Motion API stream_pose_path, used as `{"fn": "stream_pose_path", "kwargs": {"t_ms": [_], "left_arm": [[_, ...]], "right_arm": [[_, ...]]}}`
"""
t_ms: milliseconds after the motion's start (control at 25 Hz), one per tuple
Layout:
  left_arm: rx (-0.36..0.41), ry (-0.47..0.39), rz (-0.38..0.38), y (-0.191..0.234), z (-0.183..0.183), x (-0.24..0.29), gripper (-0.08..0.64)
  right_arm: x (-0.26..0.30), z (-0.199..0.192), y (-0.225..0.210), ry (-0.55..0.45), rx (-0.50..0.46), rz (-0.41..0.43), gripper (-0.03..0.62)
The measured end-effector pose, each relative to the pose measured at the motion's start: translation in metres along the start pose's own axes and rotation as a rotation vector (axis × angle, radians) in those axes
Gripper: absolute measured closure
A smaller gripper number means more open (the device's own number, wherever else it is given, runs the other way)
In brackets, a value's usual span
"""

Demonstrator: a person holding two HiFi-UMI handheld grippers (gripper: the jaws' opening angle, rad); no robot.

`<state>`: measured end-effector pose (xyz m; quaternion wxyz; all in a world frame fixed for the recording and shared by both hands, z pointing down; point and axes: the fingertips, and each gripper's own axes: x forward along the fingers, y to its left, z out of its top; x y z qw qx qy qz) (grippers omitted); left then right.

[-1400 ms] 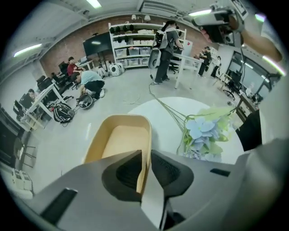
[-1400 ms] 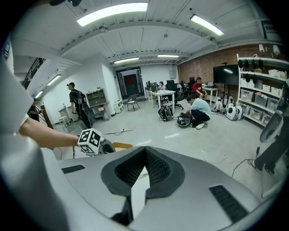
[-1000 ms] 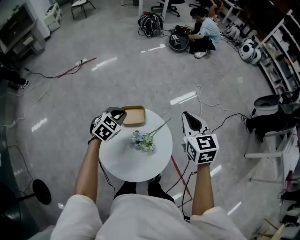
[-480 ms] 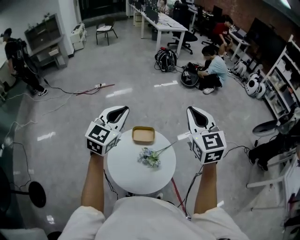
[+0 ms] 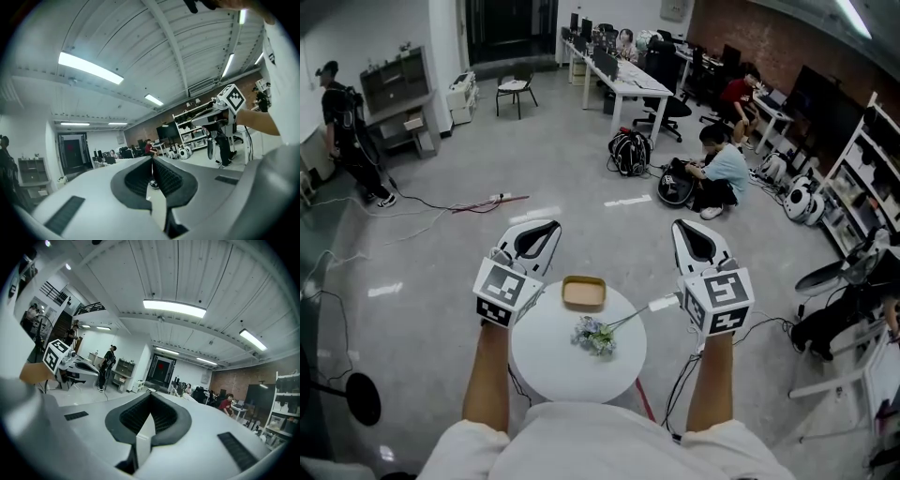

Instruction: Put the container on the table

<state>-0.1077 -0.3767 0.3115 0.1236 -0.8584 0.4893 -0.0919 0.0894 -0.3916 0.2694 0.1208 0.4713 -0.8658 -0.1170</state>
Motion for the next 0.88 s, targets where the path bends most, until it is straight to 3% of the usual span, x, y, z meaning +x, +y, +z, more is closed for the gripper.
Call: {"fn": "stream_pose_path", "kwargs": {"t_ms": [880], "left_arm": [[0.042, -0.021, 0.007, -0.001, 0.005, 0.007, 0.537]], "right_arm": [[0.014, -0.007, -0.001, -0.002, -0.025, 0.021, 0.58]]}}
